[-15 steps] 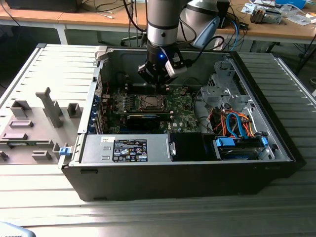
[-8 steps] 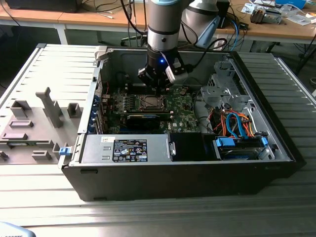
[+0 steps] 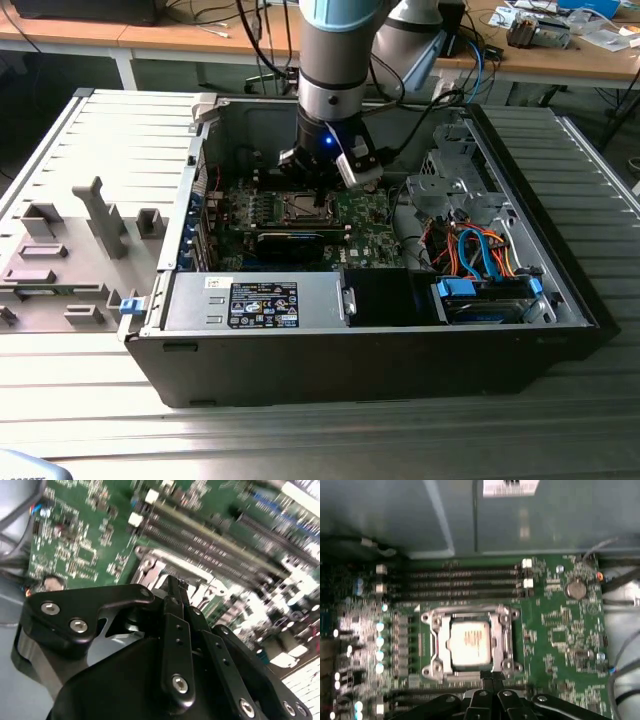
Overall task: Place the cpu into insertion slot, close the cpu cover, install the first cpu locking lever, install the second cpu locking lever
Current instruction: 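Install the second cpu locking lever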
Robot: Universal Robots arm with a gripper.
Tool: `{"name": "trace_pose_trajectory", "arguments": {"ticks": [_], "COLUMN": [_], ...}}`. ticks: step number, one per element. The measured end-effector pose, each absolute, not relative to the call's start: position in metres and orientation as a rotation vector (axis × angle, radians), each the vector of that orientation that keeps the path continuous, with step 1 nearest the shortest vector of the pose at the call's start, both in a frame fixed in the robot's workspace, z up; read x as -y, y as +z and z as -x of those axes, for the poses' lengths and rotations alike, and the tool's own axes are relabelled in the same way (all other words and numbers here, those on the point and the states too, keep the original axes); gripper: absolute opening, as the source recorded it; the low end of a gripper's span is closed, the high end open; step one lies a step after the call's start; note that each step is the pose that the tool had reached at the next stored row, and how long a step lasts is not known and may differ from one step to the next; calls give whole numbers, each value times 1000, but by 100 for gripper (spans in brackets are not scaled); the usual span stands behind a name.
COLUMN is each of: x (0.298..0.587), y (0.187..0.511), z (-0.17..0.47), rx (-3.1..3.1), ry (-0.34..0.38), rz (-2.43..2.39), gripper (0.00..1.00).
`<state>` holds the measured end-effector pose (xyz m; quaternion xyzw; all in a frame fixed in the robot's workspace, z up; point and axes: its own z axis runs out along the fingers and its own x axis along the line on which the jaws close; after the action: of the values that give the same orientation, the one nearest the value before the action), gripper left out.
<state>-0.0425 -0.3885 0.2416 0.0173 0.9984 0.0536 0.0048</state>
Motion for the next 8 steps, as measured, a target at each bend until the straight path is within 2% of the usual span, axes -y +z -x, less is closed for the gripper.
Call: {"name": "trace_pose_trajectory", "arguments": {"ticks": [8], "x": [400], "y": [237], "z": [58], "rx": [-3125], "ry": [204], "rz": [-51], "gripper": [11]}}
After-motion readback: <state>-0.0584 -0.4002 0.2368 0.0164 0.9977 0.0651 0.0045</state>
